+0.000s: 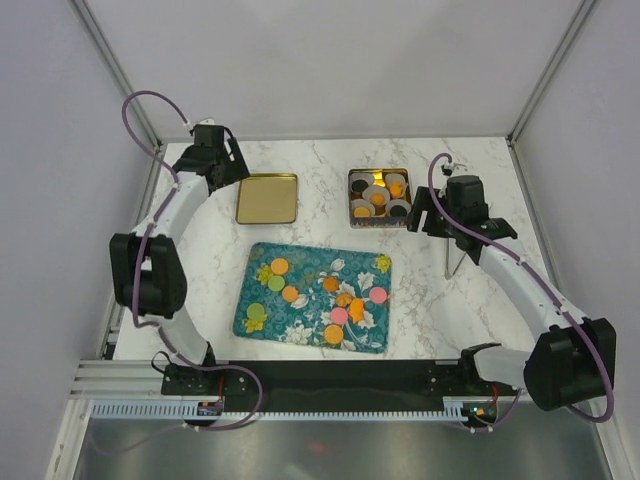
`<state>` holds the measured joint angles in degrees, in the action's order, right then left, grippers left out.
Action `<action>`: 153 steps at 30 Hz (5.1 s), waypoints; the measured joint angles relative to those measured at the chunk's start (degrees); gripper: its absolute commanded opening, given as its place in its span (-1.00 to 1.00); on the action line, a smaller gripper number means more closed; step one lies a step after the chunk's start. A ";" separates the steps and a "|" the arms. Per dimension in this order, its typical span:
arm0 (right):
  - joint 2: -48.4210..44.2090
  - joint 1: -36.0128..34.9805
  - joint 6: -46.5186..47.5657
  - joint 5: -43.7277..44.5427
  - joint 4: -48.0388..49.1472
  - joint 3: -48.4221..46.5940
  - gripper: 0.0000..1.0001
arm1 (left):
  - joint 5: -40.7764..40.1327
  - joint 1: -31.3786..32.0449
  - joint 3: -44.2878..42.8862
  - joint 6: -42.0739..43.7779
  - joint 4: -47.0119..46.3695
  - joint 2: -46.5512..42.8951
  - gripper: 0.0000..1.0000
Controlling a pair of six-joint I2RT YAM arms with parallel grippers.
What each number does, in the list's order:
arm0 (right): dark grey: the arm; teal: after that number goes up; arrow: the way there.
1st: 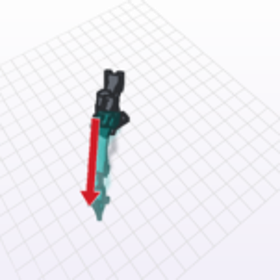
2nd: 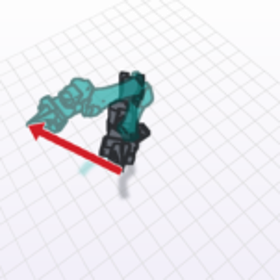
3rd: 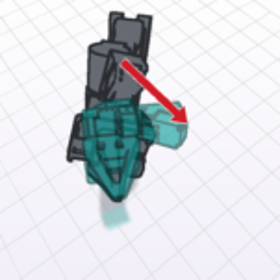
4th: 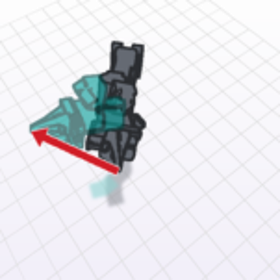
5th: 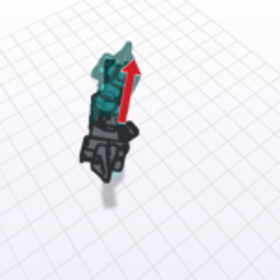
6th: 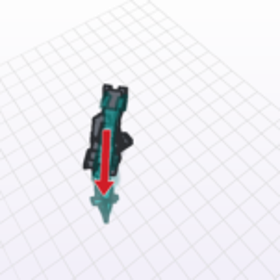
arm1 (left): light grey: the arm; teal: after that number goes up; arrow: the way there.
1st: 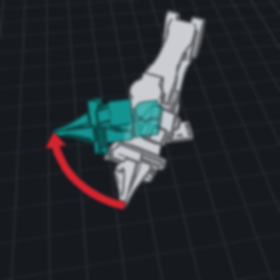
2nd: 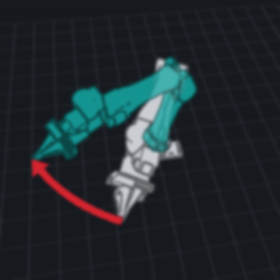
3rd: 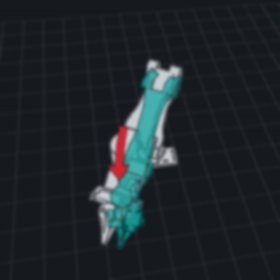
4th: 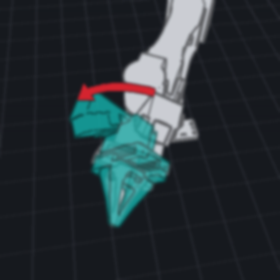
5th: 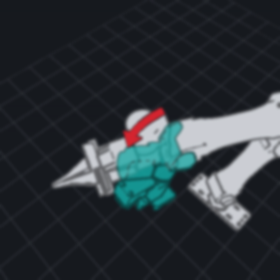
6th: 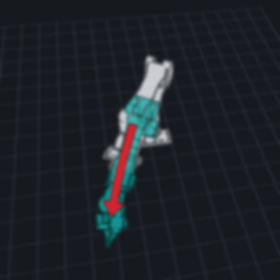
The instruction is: Pack the cookies
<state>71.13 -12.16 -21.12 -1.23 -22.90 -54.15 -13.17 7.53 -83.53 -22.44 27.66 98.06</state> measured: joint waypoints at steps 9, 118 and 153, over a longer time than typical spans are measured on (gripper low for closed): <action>-6.97 -3.85 -0.15 -5.60 -0.39 1.36 0.62 | 8.02 -5.66 -6.19 0.44 -0.81 16.59 0.56; 17.46 -8.85 -21.07 -26.49 10.97 -22.10 -1.00 | 18.10 24.39 17.66 1.84 -10.03 -28.39 0.66; 27.93 -7.85 -23.96 -29.18 -4.96 -37.81 -0.94 | -19.52 52.24 42.62 87.23 -90.03 -10.08 0.77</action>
<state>99.07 -20.01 -45.08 -30.41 -27.86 -91.96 -32.69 59.77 -40.91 64.79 -62.37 87.99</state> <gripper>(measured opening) 0.243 0.892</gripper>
